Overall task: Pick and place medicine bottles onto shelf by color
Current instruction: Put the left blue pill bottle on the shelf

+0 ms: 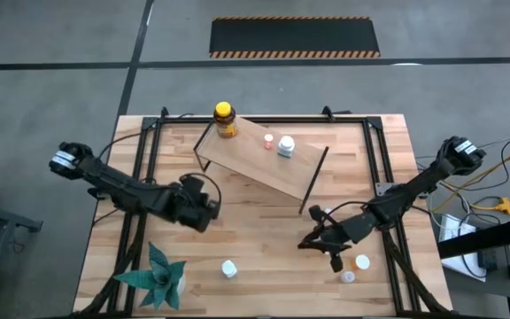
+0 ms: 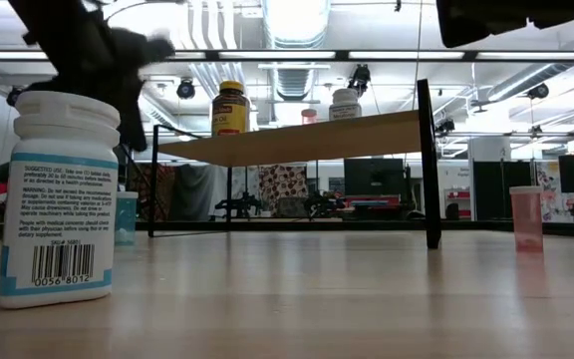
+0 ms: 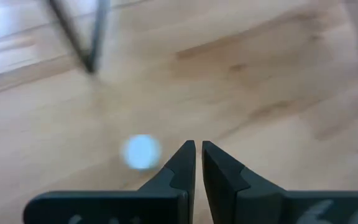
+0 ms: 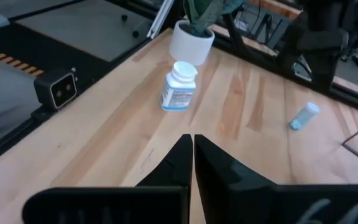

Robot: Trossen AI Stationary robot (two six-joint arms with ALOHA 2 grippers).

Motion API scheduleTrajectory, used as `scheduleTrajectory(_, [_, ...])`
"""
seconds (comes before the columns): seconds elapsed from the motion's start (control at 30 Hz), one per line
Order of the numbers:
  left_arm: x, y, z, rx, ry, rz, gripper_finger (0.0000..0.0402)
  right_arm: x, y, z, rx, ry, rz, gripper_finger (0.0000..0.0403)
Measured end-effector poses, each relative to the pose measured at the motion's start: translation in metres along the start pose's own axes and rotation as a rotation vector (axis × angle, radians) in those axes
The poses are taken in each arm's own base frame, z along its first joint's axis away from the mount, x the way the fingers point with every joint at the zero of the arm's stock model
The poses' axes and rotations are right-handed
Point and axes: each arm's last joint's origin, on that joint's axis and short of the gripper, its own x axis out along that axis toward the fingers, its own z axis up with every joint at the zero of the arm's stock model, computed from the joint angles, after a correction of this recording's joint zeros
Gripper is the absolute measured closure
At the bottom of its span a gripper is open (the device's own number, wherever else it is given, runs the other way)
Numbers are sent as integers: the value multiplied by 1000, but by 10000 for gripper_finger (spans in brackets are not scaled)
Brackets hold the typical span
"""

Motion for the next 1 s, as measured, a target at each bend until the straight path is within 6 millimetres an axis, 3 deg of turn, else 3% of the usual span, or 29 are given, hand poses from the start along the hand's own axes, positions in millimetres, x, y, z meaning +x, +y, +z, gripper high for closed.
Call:
scheduleTrajectory(0.3, [21, 15, 10, -41, 36, 102, 383, -11, -3, 1, 39, 30, 5, 394])
scheduleTrajectory(0.73, [41, 19, -4, -108, 32, 83, 222, -13, -1, -8, 99, 121, 17, 394])
scheduleTrajectory(1.0, [41, 19, -4, -107, 32, 85, 200, -13, -1, -8, 100, 123, 17, 394])
